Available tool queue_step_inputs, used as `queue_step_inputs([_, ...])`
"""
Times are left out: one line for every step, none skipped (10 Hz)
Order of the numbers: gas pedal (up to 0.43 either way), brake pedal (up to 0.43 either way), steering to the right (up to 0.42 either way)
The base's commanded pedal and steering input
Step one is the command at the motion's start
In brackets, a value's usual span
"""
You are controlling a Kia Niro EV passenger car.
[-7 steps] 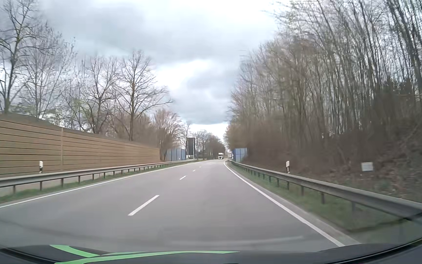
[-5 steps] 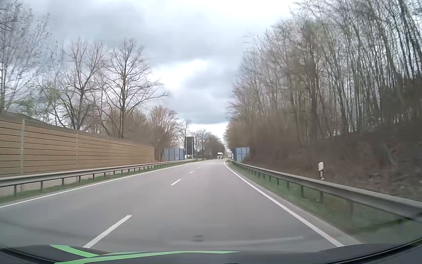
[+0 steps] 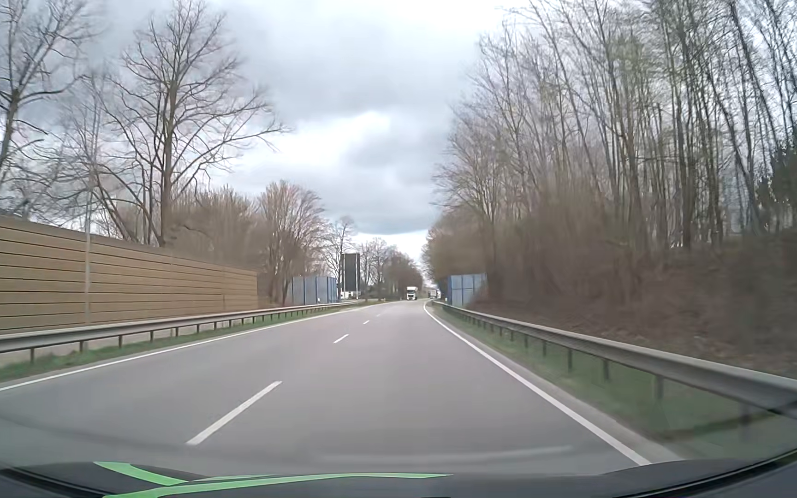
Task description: Follow the waypoints while adhering to traffic rules and regulations
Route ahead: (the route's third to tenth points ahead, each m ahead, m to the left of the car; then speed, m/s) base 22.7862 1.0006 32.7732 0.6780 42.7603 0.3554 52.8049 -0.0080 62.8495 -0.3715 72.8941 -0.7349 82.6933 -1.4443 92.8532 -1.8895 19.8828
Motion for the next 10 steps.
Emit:
queue_step_inputs([0.157, 0.0, 0.003])
queue_step_inputs([0.157, 0.0, 0.003])
queue_step_inputs([0.157, 0.0, 0.003])
queue_step_inputs([0.157, 0.0, 0.003])
queue_step_inputs([0.157, 0.0, 0.003])
queue_step_inputs([0.157, 0.0, 0.003])
queue_step_inputs([0.157, 0.0, 0.003])
queue_step_inputs([0.157, 0.0, 0.003])
queue_step_inputs([0.157, 0.0, 0.004])
queue_step_inputs([0.157, 0.0, 0.004])
